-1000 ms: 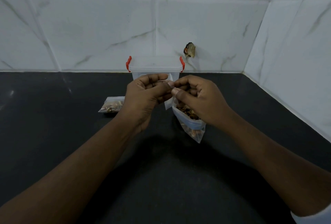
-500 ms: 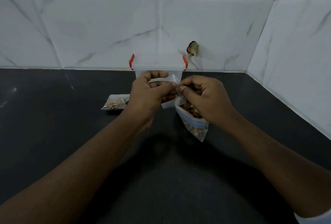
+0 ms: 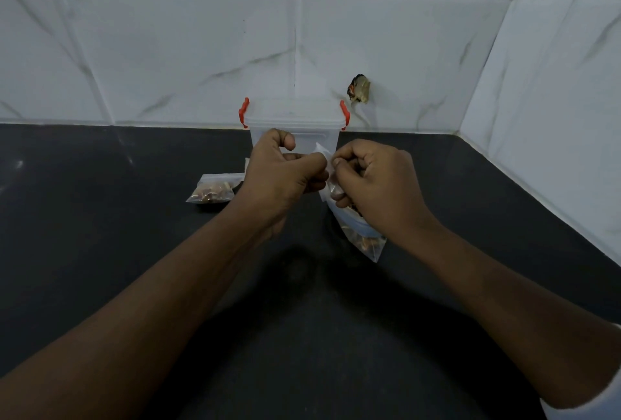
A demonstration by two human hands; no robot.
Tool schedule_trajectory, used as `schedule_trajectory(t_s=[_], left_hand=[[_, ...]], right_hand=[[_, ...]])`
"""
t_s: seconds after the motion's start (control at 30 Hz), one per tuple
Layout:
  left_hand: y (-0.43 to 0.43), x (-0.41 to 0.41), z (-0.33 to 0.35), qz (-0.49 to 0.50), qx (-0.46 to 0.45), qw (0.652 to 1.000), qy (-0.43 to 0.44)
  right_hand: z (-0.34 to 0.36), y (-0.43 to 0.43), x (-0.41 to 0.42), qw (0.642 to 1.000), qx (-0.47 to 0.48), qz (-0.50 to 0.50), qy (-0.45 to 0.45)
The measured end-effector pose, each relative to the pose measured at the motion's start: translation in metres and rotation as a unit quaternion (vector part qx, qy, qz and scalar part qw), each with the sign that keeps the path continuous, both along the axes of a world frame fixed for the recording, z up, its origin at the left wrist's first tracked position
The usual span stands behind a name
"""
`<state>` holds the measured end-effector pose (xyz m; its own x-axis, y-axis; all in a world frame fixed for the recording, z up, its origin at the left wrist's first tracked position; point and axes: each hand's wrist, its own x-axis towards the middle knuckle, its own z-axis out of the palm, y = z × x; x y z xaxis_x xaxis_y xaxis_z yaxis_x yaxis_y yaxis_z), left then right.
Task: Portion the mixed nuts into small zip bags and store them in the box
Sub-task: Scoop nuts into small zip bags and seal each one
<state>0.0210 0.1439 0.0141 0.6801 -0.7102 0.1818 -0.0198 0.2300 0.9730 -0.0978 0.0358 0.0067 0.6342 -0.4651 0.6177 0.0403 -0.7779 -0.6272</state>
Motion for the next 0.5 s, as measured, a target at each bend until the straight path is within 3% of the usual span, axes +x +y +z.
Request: schedule_trajectory(t_s=[0.2, 0.5], left_hand=[[-0.0021, 0.0008, -0.0072, 0.008, -0.012, 1.0, 0.005], [0.0017, 0.0005, -0.0066, -0.015, -0.063, 0.998, 0.028]], right_hand=[[-0.0004, 0.0034, 0.0012, 0.996, -0.091, 0.011, 0.003], [0.0021, -0.0018, -0.0037, 0.996, -0.092, -0.006, -0.014]])
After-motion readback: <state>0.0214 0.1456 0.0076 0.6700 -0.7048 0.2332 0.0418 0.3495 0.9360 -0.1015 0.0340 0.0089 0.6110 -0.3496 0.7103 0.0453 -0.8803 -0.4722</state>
